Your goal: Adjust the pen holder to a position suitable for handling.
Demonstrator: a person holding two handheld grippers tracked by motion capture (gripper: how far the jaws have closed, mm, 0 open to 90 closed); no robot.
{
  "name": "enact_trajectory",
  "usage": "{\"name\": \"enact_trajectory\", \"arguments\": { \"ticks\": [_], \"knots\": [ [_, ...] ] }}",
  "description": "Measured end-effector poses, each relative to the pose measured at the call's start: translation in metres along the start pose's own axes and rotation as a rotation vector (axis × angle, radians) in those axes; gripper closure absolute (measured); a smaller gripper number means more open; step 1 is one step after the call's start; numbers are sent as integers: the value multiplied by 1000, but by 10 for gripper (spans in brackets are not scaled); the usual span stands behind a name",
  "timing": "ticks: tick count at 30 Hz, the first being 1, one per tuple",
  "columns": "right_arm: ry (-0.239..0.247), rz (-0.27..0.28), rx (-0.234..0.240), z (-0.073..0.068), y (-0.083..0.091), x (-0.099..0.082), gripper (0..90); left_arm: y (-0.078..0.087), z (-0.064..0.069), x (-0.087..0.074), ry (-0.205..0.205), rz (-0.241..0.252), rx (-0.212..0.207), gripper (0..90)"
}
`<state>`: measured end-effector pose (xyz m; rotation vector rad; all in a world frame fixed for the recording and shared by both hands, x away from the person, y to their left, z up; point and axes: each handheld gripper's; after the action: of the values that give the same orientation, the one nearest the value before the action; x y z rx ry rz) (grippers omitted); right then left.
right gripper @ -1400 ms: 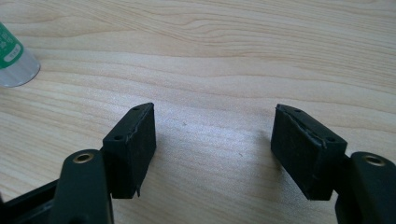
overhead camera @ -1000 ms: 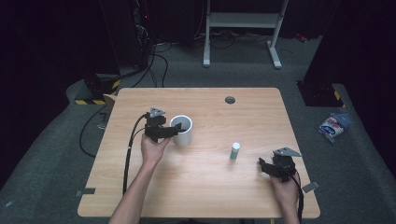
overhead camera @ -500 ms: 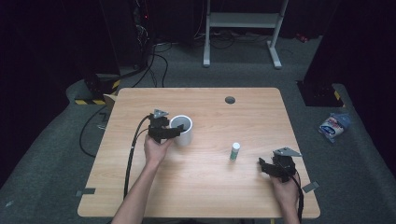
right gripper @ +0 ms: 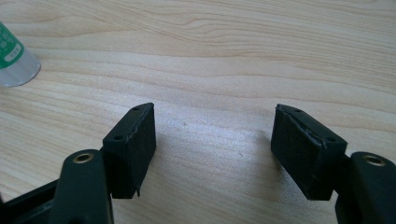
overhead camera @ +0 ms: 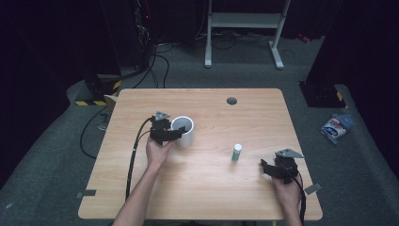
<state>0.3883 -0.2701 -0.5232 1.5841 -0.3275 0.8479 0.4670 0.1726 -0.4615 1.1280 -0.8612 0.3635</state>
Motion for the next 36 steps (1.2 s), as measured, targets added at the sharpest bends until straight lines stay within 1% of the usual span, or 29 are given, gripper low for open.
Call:
{"name": "enact_trajectory", "arguments": {
  "ticks": [5,13,15,22,25,36],
  "knots": [
    [-2,-1,1,0,0,0,311,0,0,-2,4,7,-10,355],
    [0,0,0,0,0,0,311,2,2,-3,-11,6,-14,370],
    [-1,-1,1,0,0,0,311,3,3,-4,-7,4,-20,369],
    [-1,-1,1,0,0,0,311,4,8,-5,-34,-7,-26,372],
    [0,0,0,0,0,0,311,5,10,-7,-23,2,-34,373],
    [-1,-1,1,0,0,0,311,9,16,-13,-39,12,-50,378]
  ]
}}
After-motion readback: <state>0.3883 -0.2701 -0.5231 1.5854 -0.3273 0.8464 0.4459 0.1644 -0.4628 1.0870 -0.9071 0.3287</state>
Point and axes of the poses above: each handheld gripper's, and its own axes: y roughly backward along the jaws, x roughly out of its top, z roughly to its right, and after that the axes turned 4 degrees about -z, right-handed
